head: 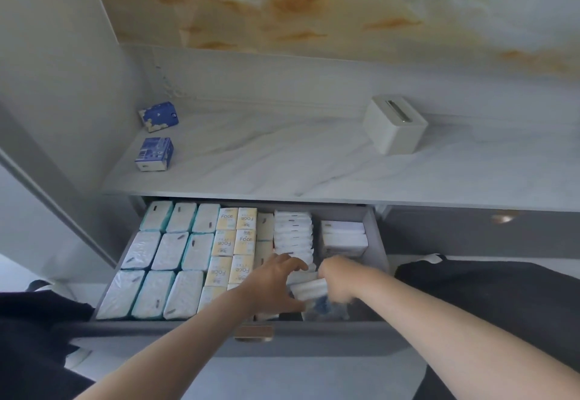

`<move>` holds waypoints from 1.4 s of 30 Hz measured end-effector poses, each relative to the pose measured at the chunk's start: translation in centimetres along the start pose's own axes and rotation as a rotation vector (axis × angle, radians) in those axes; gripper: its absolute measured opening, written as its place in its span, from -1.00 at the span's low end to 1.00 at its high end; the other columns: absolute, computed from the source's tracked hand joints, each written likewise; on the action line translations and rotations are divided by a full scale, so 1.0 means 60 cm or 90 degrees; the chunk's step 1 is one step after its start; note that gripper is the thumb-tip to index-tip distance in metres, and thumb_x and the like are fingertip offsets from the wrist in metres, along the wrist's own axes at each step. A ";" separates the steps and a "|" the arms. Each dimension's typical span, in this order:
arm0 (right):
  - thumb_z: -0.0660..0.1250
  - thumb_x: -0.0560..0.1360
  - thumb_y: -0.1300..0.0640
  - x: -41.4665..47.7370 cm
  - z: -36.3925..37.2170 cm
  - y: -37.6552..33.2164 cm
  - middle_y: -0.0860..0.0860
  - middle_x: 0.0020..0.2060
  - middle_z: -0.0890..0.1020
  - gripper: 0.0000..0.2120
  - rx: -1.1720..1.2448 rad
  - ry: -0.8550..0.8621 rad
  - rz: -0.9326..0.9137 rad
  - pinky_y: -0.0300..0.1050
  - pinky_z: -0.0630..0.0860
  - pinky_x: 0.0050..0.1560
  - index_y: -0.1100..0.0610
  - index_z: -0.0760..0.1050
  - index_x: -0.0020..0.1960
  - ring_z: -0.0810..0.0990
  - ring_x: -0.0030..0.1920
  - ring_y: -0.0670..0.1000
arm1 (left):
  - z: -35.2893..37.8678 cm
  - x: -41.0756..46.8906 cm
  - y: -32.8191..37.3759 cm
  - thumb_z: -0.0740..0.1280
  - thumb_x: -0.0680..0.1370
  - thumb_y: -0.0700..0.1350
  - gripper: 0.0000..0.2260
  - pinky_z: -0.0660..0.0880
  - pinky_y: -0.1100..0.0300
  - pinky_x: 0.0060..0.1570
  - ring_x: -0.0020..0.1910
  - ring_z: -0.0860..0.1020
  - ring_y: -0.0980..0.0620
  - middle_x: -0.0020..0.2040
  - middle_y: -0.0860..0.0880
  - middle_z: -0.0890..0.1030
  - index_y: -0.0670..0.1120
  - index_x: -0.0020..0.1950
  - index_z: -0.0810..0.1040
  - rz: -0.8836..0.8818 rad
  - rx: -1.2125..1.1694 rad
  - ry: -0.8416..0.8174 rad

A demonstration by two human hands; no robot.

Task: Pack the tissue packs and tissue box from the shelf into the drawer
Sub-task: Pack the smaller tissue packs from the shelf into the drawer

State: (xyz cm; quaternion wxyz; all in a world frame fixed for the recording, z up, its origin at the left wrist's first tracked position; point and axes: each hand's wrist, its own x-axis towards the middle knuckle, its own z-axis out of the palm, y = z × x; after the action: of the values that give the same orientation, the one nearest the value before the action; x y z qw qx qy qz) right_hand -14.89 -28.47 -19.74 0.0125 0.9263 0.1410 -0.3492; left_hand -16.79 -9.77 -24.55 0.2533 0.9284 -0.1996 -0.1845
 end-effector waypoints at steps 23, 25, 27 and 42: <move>0.25 0.47 0.24 0.096 0.113 -0.004 0.03 0.27 0.49 -0.32 0.533 0.000 0.174 -0.07 0.58 -0.02 -0.02 0.13 0.54 0.54 0.14 0.07 | 0.044 0.017 -0.040 0.34 0.53 0.01 -0.33 0.27 -0.01 0.42 0.48 0.17 -0.09 0.53 -0.05 0.13 0.05 0.55 0.09 0.041 0.339 0.027; 0.27 0.47 0.22 0.094 0.112 -0.005 0.00 0.36 0.45 -0.18 0.522 0.008 0.164 -0.06 0.55 0.15 -0.08 -0.05 0.60 0.52 0.21 0.07 | 0.047 0.018 -0.042 0.33 0.53 -0.03 -0.35 0.26 -0.02 0.43 0.48 0.15 -0.10 0.54 -0.06 0.12 0.04 0.55 0.10 0.035 0.347 0.024; 0.29 0.50 0.23 0.089 0.112 -0.012 -0.02 0.36 0.44 -0.13 0.520 -0.014 0.126 -0.14 0.51 0.18 -0.13 -0.15 0.60 0.52 0.20 0.03 | 0.049 0.019 -0.042 0.33 0.54 0.00 -0.36 0.25 -0.01 0.43 0.48 0.16 -0.10 0.53 -0.06 0.13 0.03 0.55 0.11 0.033 0.347 0.022; 0.23 0.55 0.04 0.069 -0.057 -0.088 -0.04 0.39 0.37 -0.55 0.230 0.347 -0.096 0.00 0.48 0.18 -0.04 0.33 0.44 0.48 0.29 0.07 | -0.153 0.031 -0.077 0.29 0.56 0.07 -0.51 0.36 0.04 0.29 0.30 0.39 -0.04 0.31 0.01 0.47 0.06 0.46 0.29 -0.053 0.227 0.168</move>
State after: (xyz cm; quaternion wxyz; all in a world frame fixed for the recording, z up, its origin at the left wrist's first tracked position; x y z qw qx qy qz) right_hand -11.15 -21.97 -19.46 -0.2160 0.9598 0.1434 -0.1077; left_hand -9.86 -3.33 -20.12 0.1011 0.9820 -0.1556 -0.0338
